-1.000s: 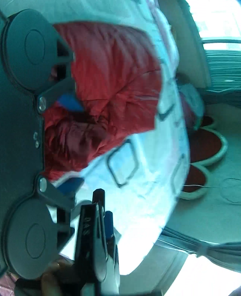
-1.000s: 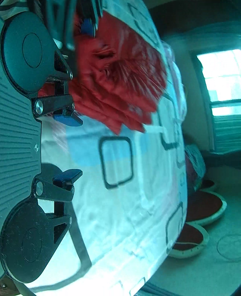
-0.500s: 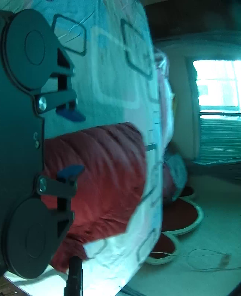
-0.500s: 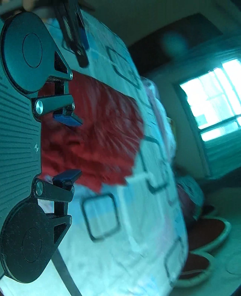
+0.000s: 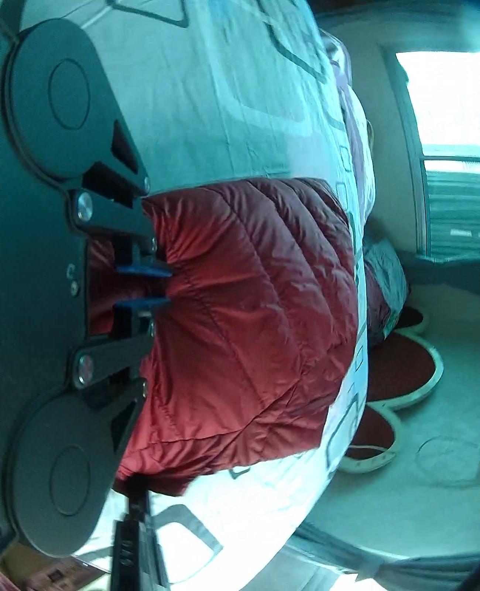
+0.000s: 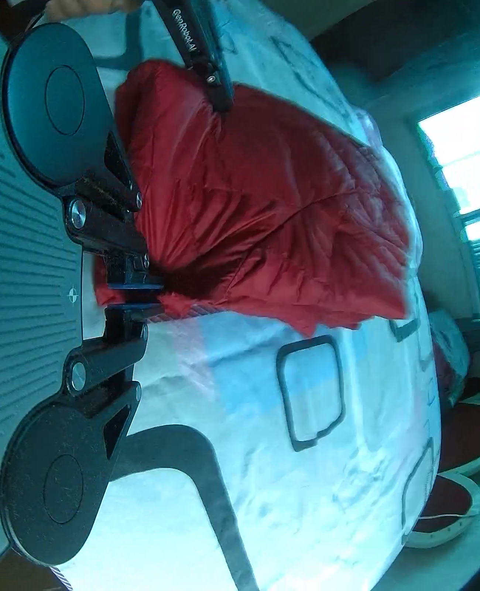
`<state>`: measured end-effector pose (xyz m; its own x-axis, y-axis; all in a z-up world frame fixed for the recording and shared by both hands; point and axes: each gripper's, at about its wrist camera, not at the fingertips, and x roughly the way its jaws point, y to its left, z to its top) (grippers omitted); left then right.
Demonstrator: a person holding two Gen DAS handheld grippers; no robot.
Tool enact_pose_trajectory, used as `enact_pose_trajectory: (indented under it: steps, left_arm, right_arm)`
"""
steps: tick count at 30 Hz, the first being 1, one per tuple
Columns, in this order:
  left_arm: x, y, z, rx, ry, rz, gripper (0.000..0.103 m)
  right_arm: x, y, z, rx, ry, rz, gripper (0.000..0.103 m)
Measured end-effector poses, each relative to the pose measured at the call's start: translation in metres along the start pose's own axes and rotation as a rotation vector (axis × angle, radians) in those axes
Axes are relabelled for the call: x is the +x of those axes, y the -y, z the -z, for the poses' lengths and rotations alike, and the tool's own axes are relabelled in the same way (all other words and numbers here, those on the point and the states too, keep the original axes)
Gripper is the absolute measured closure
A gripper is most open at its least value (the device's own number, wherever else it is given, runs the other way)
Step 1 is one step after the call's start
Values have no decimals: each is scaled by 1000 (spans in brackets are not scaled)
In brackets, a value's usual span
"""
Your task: Fold large clothes
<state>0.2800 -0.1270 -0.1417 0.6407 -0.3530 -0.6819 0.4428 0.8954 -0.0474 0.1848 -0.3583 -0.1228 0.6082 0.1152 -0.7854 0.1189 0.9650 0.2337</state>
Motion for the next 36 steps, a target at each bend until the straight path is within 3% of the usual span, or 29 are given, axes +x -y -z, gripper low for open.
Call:
enact_pose_trajectory:
  steps: [3, 7, 9, 10, 11, 15, 18, 22, 25, 30, 36]
  left_arm:
    - [-8, 0, -3, 45, 7, 12, 92]
    - [-31, 4, -5, 70, 47, 38, 79]
    - [-43, -5, -12, 32, 73, 58, 78]
    - [-47, -8, -17, 18, 81, 61, 78]
    - [-48, -12, -22, 3, 91, 62, 78]
    - [-35, -25, -47, -53, 108, 25, 78]
    - [-12, -33, -66, -84, 104, -38, 78]
    - [19, -39, -88, -92, 119, -122, 78]
    - [50, -40, -98, -86, 85, -143, 79]
    - [88, -26, -83, -35, 40, -148, 79]
    - [98, -26, -73, -39, 18, -144, 78]
  right_arm:
    - [-20, -6, -5, 7, 53, 46, 96]
    - [-50, -17, -19, 47, 185, 73, 92]
    - [-58, -29, -31, 27, 241, 93, 72]
    - [-59, -33, -38, 24, 261, 95, 46]
    - [-58, -39, -44, 16, 288, 93, 40]
    - [-40, -57, -73, -42, 336, 84, 41]
    - [-8, -62, -98, -53, 320, 53, 54]
    - [36, -64, -130, -79, 305, 41, 55]
    - [64, -63, -144, -106, 287, 61, 55]
    - [114, -42, -136, -111, 200, 123, 55]
    - [140, -23, -118, -119, 191, 123, 54]
